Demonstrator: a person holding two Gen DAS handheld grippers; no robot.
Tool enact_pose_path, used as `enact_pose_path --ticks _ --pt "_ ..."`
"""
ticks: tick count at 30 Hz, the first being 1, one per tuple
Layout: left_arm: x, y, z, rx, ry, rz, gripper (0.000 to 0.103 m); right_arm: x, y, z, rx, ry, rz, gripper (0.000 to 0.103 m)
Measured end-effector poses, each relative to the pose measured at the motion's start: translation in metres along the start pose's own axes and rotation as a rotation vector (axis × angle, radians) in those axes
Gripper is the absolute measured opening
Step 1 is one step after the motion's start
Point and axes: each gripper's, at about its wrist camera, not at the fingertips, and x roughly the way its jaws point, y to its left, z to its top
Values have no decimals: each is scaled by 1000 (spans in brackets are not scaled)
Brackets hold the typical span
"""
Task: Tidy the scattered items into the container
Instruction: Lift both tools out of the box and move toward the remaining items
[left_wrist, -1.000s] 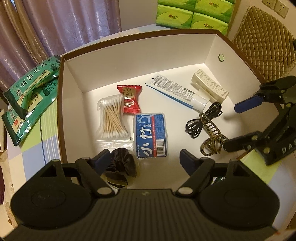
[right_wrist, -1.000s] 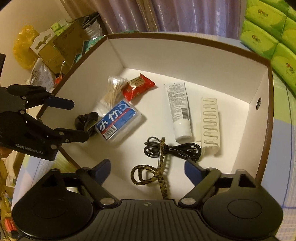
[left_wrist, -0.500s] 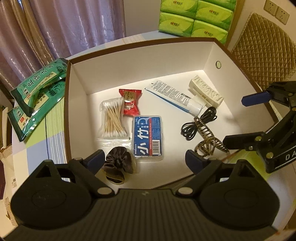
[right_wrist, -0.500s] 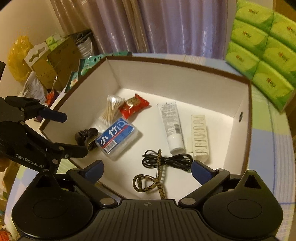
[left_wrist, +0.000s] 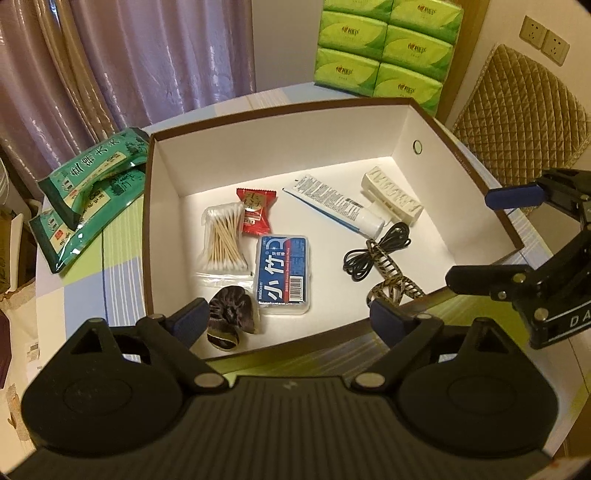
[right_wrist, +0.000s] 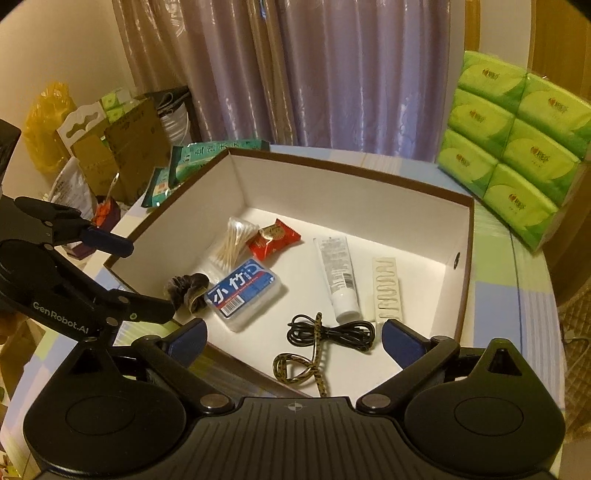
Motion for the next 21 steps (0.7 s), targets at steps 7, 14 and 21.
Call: enact_pose_path --ticks 7,14,21 --pt "-18 -2 -9 -20 -33 6 92 -19 8 -7 -19 -53 -15 98" --pt "-36 -3 -25 -39 -59 29 92 -39 17 -26 -40 -118 -2 98" --pt "-48 -4 -48 -75 -76 55 92 -51 29 -48 -63 -147 -4 98"
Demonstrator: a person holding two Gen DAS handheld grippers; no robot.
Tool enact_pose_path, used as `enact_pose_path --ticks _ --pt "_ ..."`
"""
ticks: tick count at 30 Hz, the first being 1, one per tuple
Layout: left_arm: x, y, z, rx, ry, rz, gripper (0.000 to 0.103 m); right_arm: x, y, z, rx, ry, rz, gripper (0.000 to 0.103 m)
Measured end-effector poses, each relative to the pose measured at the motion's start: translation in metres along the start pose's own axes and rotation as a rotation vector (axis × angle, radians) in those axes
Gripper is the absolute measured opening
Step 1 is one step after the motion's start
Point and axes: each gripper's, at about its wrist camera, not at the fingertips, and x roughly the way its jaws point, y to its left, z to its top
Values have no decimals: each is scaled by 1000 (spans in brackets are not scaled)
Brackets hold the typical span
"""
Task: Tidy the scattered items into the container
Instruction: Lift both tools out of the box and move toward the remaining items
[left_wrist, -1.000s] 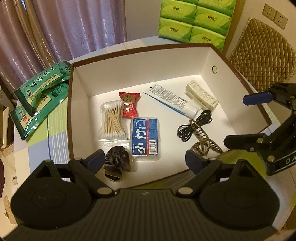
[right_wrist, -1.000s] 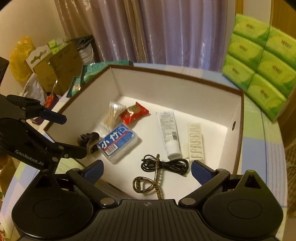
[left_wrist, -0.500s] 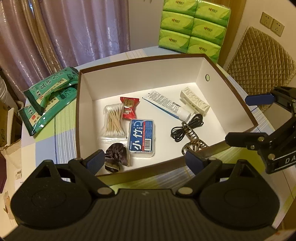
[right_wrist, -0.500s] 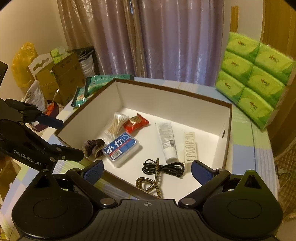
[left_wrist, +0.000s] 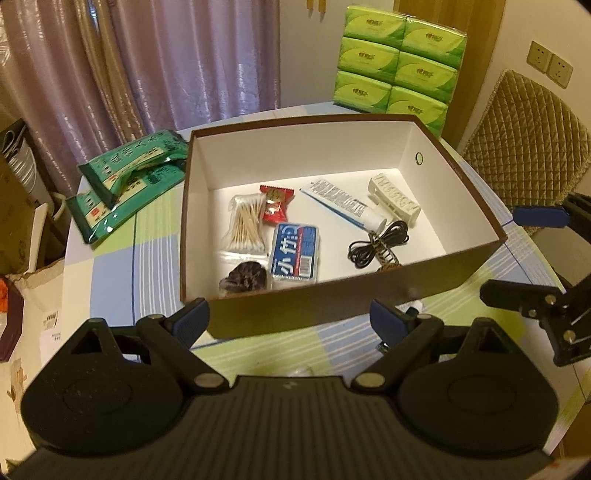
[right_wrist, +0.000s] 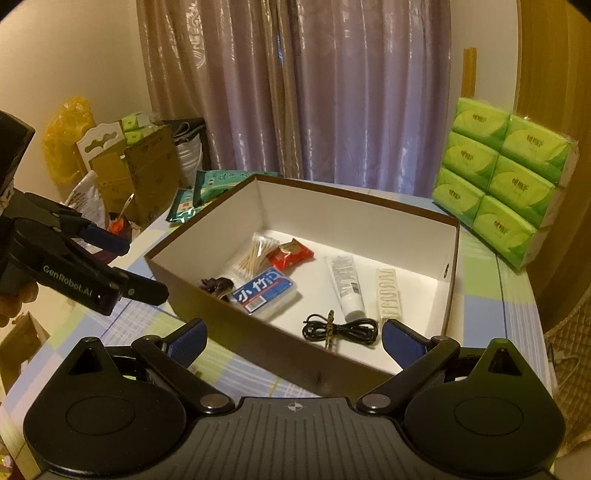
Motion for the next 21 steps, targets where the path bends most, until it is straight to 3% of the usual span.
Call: enact_pose_path --ticks 21 --pt "2 8 -88 -149 80 18 90 -8 20 -70 10 32 -12 98"
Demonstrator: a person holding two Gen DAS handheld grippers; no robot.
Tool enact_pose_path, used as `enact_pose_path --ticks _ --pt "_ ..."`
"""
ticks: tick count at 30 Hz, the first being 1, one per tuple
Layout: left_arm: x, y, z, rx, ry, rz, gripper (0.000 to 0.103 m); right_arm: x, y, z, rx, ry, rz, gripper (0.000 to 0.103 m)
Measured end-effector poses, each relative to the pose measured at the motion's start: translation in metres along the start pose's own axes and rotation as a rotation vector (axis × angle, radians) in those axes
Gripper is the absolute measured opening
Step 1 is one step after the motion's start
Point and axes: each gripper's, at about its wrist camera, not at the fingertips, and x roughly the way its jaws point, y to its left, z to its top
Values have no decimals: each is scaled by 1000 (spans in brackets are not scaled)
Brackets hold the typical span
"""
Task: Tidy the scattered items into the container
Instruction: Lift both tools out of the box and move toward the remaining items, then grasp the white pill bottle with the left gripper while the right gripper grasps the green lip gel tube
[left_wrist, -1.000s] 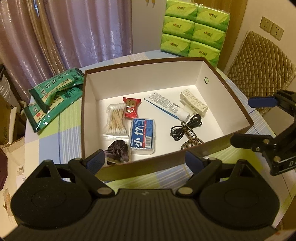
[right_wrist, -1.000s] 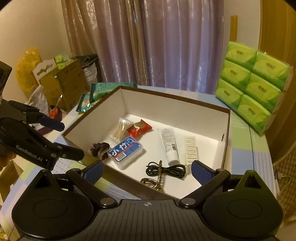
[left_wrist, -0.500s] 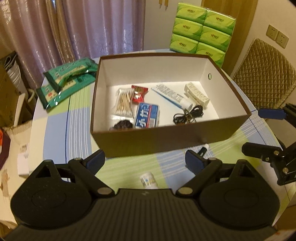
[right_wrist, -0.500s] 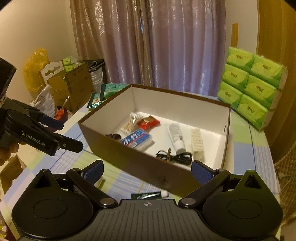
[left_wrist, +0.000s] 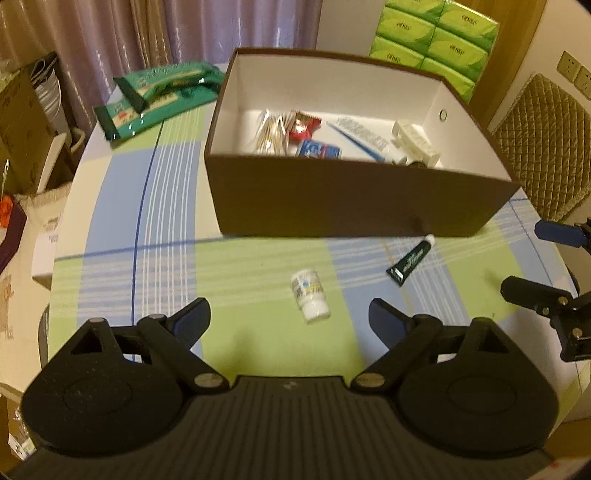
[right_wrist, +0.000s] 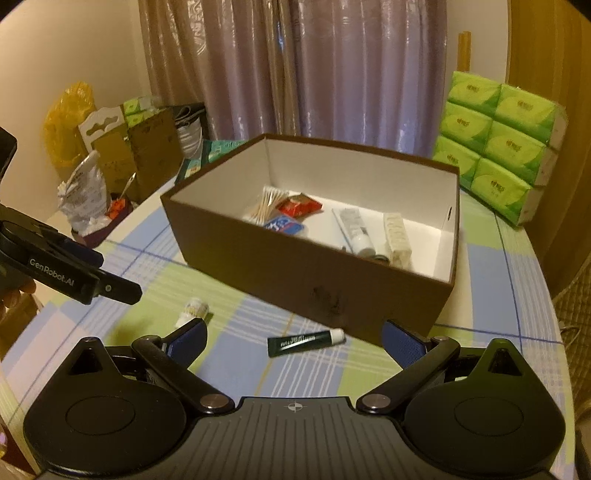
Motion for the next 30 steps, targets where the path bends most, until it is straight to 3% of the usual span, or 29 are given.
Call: enact_pose_path --ticks 10,20,27,30 --pt "21 8 -13 -9 21 29 88 30 0 -29 -27 77 4 98" --pt "53 -5 -11 -3 47 -18 78 52 -17 -39 0 140 -10 98" --pt "79 -12 -2 14 65 -23 55 65 -33 -39 37 155 -12 98" --pt "88 -14 1 21 72 -27 50 68 -37 -38 50 152 -3 98"
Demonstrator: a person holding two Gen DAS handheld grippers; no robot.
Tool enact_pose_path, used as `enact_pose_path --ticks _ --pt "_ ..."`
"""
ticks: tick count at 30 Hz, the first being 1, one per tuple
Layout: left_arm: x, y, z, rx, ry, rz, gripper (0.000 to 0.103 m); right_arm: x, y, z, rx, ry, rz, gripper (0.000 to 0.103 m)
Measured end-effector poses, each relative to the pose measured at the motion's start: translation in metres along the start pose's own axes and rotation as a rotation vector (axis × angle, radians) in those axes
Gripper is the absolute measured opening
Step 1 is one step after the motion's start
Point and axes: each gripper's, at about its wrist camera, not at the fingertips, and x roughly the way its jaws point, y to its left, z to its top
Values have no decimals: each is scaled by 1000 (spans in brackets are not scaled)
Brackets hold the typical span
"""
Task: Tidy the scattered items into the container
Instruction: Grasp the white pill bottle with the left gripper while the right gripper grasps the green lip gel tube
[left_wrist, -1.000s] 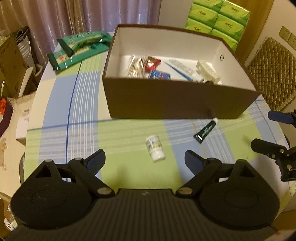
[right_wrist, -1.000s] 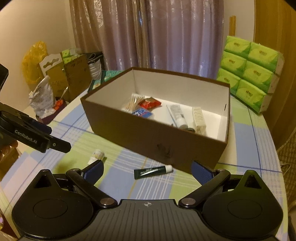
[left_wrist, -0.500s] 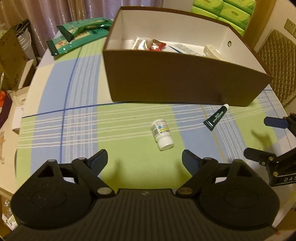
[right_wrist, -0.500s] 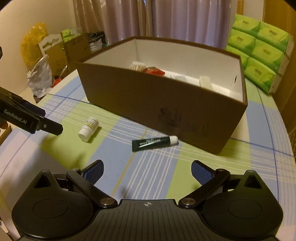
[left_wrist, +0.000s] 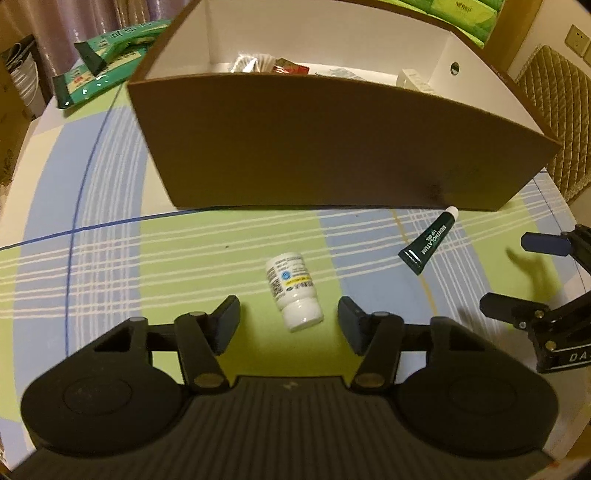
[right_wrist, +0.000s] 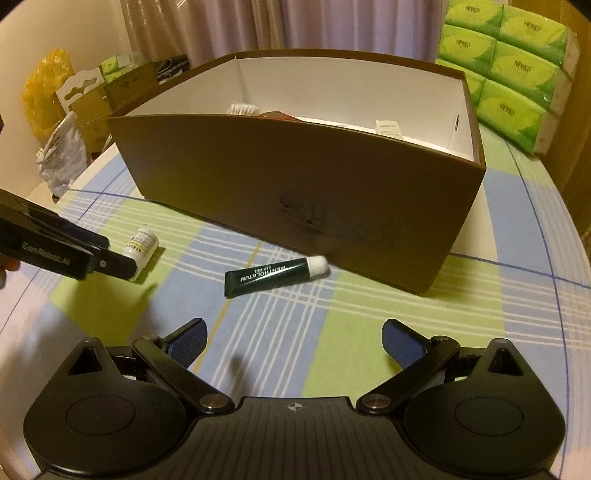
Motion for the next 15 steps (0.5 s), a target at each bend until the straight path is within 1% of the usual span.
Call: enact_pose_path --ticks 1,3,5,8,11,15 --pt "3 -1 1 2 2 0 48 1 -1 1 3 0 2 98" --pt "8 -1 3 1 3 -2 38 4 -3 2 7 0 7 98" --pt "13 -1 5 0 5 -4 34 7 -3 4 9 -2 12 98" --pt "16 0 6 18 -11 -1 23 12 -2 6 5 -9 18 98" --pt "16 5 6 26 -13 1 23 18 0 9 1 -27 17 98" --pt "14 18 6 -2 -13 22 23 29 2 13 -10 -37 21 98"
